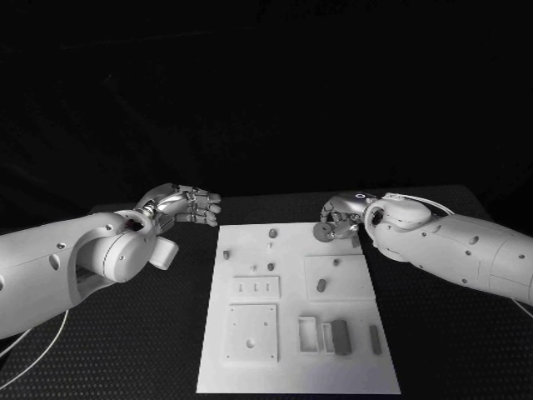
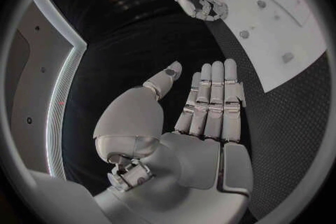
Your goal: Assemble the parts on the task board
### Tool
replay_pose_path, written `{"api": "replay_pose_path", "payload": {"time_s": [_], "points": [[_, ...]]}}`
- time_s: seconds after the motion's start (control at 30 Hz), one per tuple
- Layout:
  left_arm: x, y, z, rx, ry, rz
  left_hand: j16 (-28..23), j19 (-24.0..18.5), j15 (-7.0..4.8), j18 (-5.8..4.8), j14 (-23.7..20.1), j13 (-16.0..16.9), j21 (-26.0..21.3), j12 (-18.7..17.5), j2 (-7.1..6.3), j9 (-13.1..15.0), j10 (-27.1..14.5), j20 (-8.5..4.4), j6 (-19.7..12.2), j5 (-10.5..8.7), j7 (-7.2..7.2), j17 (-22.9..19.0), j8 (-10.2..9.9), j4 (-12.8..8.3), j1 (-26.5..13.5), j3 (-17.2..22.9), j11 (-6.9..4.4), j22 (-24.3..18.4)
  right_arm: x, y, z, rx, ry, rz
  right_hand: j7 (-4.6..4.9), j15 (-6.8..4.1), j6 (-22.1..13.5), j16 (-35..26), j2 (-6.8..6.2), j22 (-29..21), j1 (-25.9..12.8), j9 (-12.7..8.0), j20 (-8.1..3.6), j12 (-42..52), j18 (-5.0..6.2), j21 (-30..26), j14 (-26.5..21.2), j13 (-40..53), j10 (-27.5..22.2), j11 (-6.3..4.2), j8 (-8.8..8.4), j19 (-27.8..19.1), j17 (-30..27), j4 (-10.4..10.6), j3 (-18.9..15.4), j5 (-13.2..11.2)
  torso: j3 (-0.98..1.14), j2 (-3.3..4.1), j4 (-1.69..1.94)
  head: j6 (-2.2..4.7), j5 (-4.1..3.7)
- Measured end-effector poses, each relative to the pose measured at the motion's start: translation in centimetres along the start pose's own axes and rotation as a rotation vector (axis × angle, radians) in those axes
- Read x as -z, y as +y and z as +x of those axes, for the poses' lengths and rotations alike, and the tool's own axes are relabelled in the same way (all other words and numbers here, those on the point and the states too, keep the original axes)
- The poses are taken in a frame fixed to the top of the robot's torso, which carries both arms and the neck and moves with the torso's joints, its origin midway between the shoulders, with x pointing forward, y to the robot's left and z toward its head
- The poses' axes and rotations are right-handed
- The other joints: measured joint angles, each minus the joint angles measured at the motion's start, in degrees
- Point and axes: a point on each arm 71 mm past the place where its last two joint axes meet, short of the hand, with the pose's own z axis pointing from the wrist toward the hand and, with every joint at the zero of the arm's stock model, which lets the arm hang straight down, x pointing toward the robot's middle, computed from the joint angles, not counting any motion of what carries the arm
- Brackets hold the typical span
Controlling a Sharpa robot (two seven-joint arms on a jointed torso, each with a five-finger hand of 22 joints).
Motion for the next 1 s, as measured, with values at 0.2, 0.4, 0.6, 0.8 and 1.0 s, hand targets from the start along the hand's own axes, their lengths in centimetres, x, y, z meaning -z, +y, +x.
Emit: {"api": "replay_pose_path", "payload": {"time_s": [0.2,0.4,0.6,0.8,1.0], "points": [[0.02,-0.01,0.03,0.0,0.001,0.0,0.0,0.0,0.0,0.0,0.0,0.05,0.0,0.0,0.0,0.0,0.0,0.0,0.0,0.0,0.0,0.0,0.0,0.0,0.0,0.0,0.0,0.02,-0.09,-0.02,0.11,0.008,0.001,0.0,0.0,0.0,-0.01,0.0,0.0,0.0,0.0,-0.01,0.02,0.0,-0.01,0.22,0.0,-0.16,0.0,0.0,0.07,0.0,-0.17,-0.36,-0.04,0.0,-0.03,-0.07,0.0,-0.23,-0.01],[0.03,-0.02,0.12,0.001,0.004,0.0,0.0,0.0,0.0,0.0,0.0,0.04,0.0,0.01,0.0,-0.01,0.0,0.0,0.0,0.0,0.0,0.06,0.0,0.0,0.0,0.0,0.0,0.01,-0.27,0.19,0.22,0.013,0.002,-0.005,0.01,0.01,-0.01,0.22,0.0,0.0,0.0,-0.01,0.03,0.22,-0.01,0.22,0.0,-0.29,-0.01,0.0,0.15,0.0,-0.35,-0.36,-0.04,0.0,-0.02,-0.1,-0.03,-0.4,0.02],[0.04,-0.04,0.17,0.001,0.006,0.0,-0.22,0.0,0.0,0.0,0.0,0.1,0.0,-0.04,0.0,-0.01,0.0,0.0,0.0,0.0,0.0,0.06,0.0,0.0,0.0,0.0,0.0,0.01,-0.34,0.22,0.36,0.012,-0.001,-0.009,0.03,-0.19,-0.03,0.22,0.16,0.0,-0.17,-0.02,0.04,0.22,0.0,0.22,-0.21,-0.5,-0.01,0.01,0.17,0.0,-0.55,-0.36,-0.04,0.0,-0.02,-0.11,-0.01,-0.52,-0.07],[0.06,-0.03,0.14,0.001,0.006,0.0,-0.22,0.0,0.0,-0.01,0.0,0.1,0.0,-0.22,0.0,-0.01,0.0,0.0,0.0,0.0,0.0,0.11,0.0,0.0,0.0,0.0,0.0,0.05,-0.41,0.2,0.42,0.013,0.001,-0.011,-0.09,-0.01,0.09,0.56,1.0,-0.01,-1.0,-0.09,0.08,0.44,-0.01,0.23,-0.41,-0.91,-0.02,0.0,0.31,-0.03,-0.97,-0.37,-0.04,-0.01,-0.03,-0.11,0.01,-0.71,-0.04],[0.07,-0.03,0.17,0.001,0.007,0.0,-0.22,0.0,0.0,-0.01,0.0,0.15,0.0,-0.22,0.0,0.02,0.0,0.0,0.0,0.0,0.0,0.16,0.0,0.0,0.0,0.0,0.0,0.05,-0.52,0.23,0.33,0.012,0.016,-0.01,-0.1,-0.32,0.08,1.21,3.89,-0.01,-1.89,-0.09,0.05,0.83,0.01,0.45,-0.96,-1.61,-0.26,-0.05,0.81,-0.62,-1.75,-1.25,-0.1,-0.13,-0.04,-0.12,0.0,-0.92,0.04]]}}
